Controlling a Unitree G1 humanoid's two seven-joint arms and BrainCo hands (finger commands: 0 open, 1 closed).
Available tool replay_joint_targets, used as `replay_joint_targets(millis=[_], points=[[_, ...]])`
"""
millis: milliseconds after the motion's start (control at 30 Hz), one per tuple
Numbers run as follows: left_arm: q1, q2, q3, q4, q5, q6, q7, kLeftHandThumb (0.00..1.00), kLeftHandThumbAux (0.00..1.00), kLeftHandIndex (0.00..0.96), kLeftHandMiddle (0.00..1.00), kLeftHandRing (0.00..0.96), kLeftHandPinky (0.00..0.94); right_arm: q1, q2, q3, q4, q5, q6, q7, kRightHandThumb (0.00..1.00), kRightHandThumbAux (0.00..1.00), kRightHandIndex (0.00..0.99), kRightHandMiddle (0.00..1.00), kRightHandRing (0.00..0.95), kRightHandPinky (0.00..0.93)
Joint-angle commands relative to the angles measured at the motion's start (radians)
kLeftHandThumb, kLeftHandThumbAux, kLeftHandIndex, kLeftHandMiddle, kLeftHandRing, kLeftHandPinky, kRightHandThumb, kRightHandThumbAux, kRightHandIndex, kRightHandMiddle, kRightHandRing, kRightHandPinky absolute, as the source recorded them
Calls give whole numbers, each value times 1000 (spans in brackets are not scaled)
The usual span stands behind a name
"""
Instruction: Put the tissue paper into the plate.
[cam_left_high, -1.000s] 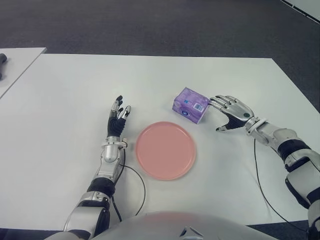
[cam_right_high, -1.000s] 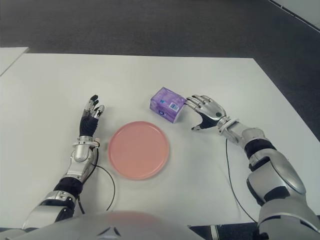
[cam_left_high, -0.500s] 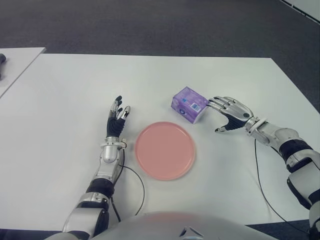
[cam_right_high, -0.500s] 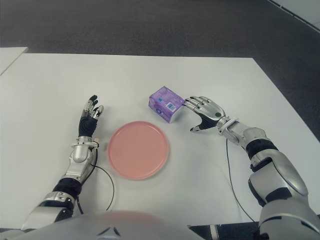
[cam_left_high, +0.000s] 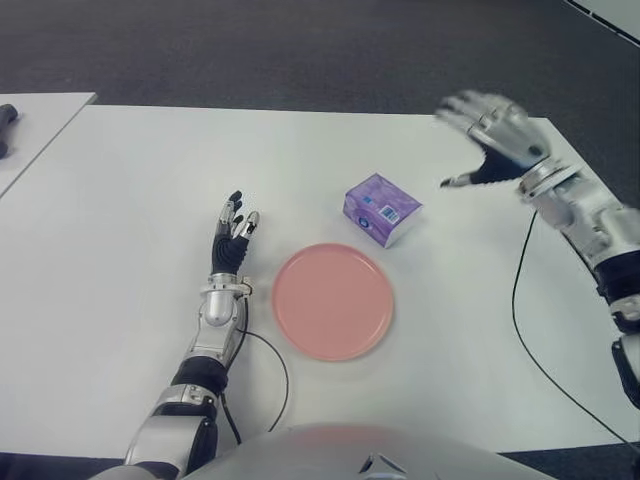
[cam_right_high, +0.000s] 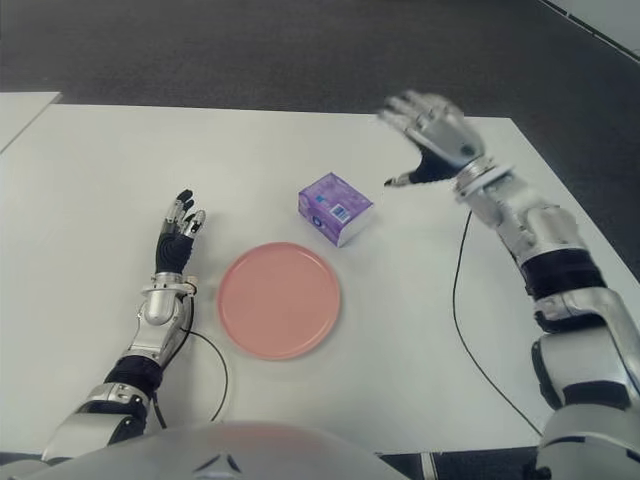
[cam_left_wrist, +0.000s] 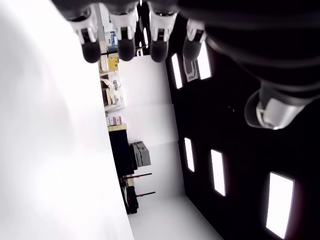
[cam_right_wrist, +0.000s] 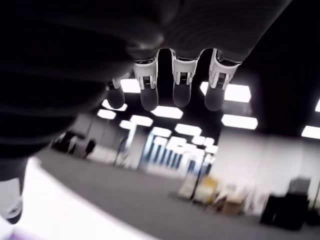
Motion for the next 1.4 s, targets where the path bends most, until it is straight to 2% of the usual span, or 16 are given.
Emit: replay_joint_targets(millis=[33,133,333,467,567,833,967,1033,1100,1400], points=[[28,8,-10,53,20,-15,-4,0,400,0,0,0,0,73,2,-103,-248,53,146,178,35,537,0,12,0,0],[24,8,-11,57,22,-15,-2,0,402,0,0,0,0,60,-7,-175,-364,77,214,258,34,525,0,17,0,0],[20,5,-11,62,22,-10,3,0,404,0,0,0,0,78,28,-220,-407,75,279,314,22,484,0,22,0,0],[19,3,-10,70,26,-17,10,0,405,0,0,0,0,30,13,-258,-422,76,322,374,25,457,0,22,0,0],[16,5,-8,79,24,-22,7,0,405,0,0,0,0,4,21,-271,-436,61,357,399,45,450,0,16,0,0],[7,12,-7,96,32,-28,15,0,403,0,0,0,0,-85,83,-258,-419,19,428,399,89,454,0,1,0,0],[3,10,-4,97,31,-16,17,0,395,0,0,0,0,-121,141,-245,-419,3,473,389,125,458,0,0,0,3],[1,9,-4,97,30,-14,16,0,392,0,0,0,0,-150,202,-212,-404,-18,502,377,143,462,0,0,0,12],[-1,9,-4,97,33,-14,20,0,389,0,0,0,0,-162,228,-199,-396,-30,514,371,157,465,0,0,0,19],[-7,2,-4,102,33,-14,26,0,379,0,0,0,0,-165,241,-205,-384,-46,513,368,166,467,0,0,0,25]])
